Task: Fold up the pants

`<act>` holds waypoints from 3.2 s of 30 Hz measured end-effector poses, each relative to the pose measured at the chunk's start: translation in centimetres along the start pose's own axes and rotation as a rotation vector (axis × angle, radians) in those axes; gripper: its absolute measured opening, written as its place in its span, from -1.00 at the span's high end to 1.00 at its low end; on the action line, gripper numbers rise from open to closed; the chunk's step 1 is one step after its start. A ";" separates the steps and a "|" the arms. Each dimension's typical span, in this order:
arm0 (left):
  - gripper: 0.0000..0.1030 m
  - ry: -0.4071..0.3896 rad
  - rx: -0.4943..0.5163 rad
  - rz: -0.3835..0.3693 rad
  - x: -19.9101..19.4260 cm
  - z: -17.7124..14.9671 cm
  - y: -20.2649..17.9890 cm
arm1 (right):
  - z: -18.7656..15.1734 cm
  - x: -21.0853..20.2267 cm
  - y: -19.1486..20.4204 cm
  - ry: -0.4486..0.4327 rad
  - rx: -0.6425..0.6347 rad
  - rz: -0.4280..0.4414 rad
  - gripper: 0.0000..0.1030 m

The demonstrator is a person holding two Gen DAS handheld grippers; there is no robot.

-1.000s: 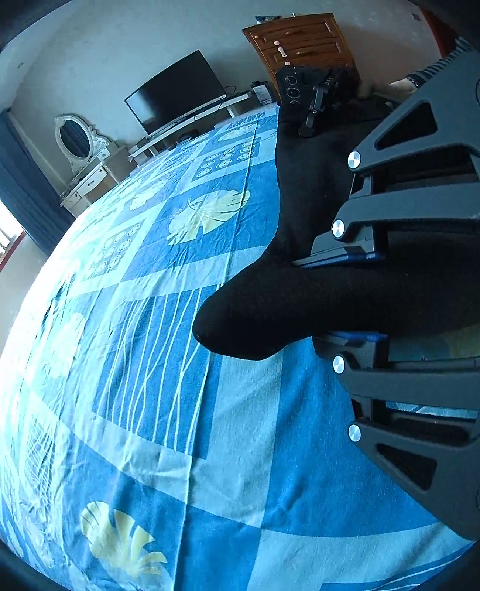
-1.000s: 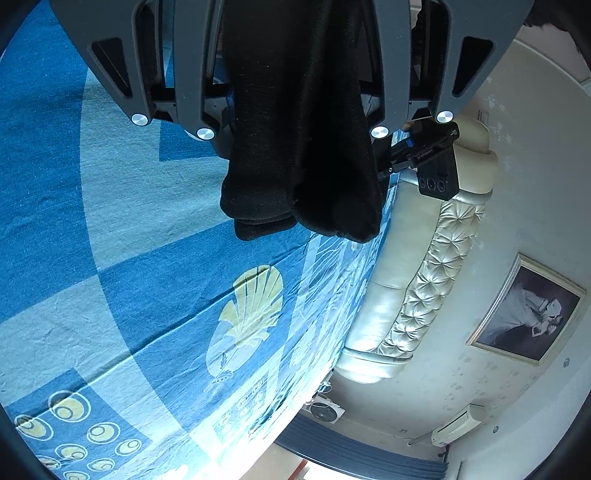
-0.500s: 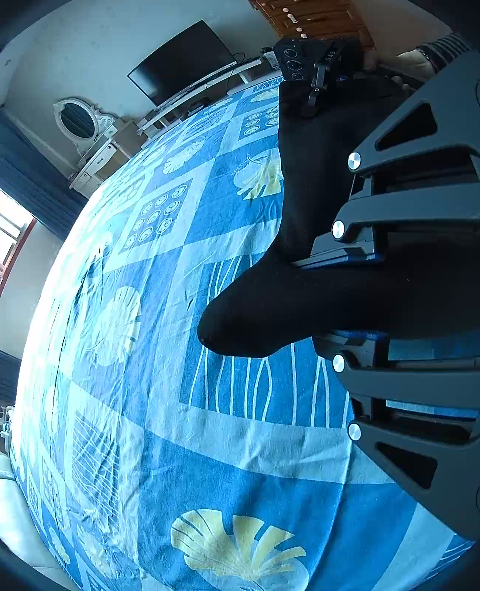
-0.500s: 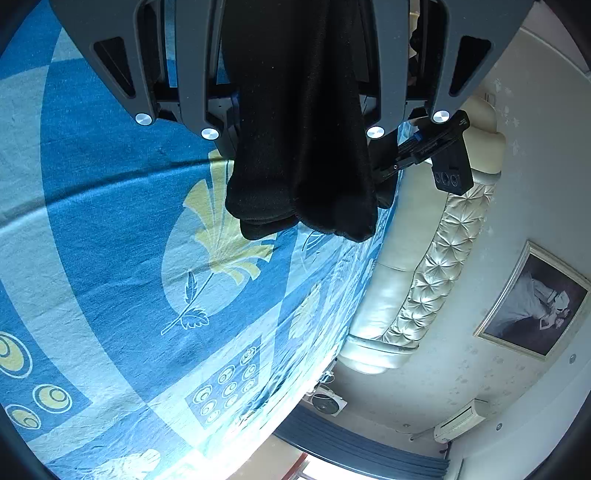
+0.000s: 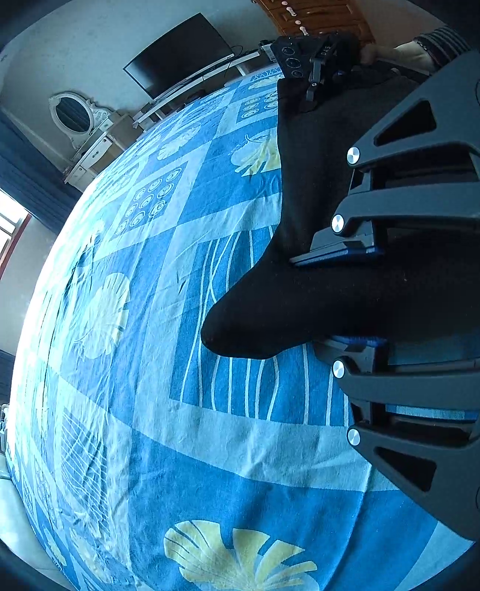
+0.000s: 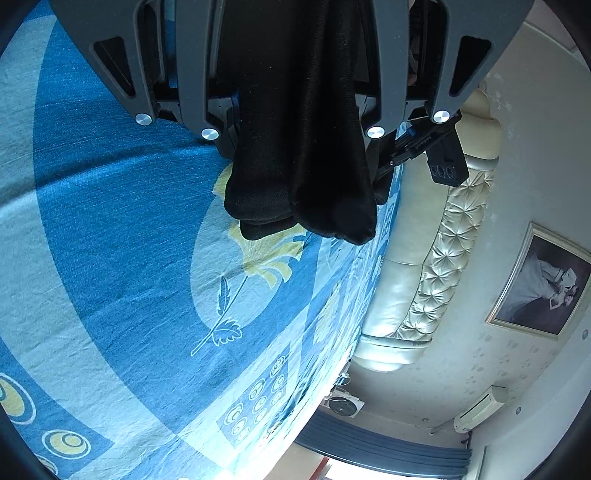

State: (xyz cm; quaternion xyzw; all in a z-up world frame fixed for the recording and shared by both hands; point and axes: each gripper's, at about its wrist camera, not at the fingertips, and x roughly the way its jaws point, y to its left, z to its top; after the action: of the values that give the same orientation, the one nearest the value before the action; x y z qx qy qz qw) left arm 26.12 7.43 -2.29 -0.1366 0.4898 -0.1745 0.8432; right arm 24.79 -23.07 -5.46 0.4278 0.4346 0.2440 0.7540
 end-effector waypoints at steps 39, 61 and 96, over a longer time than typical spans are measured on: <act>-0.72 0.027 -0.324 -0.328 -7.3 -12.8 2.8 | -8.9 -8.1 0.2 -0.020 0.039 -0.019 -0.46; -0.07 0.024 -0.286 -0.279 -5.3 -14.0 -0.3 | -9.6 -4.8 0.9 0.043 0.029 -0.036 0.14; 0.25 0.009 -0.165 -0.156 -8.4 -15.8 -1.8 | -12.0 -6.5 0.7 0.045 0.065 0.008 0.22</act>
State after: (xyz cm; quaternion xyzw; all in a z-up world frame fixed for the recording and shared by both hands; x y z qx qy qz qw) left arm 8.17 8.48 -2.67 -0.2426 0.4942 -0.1993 0.8107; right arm 11.14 -22.28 -5.03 0.4481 0.4572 0.2424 0.7289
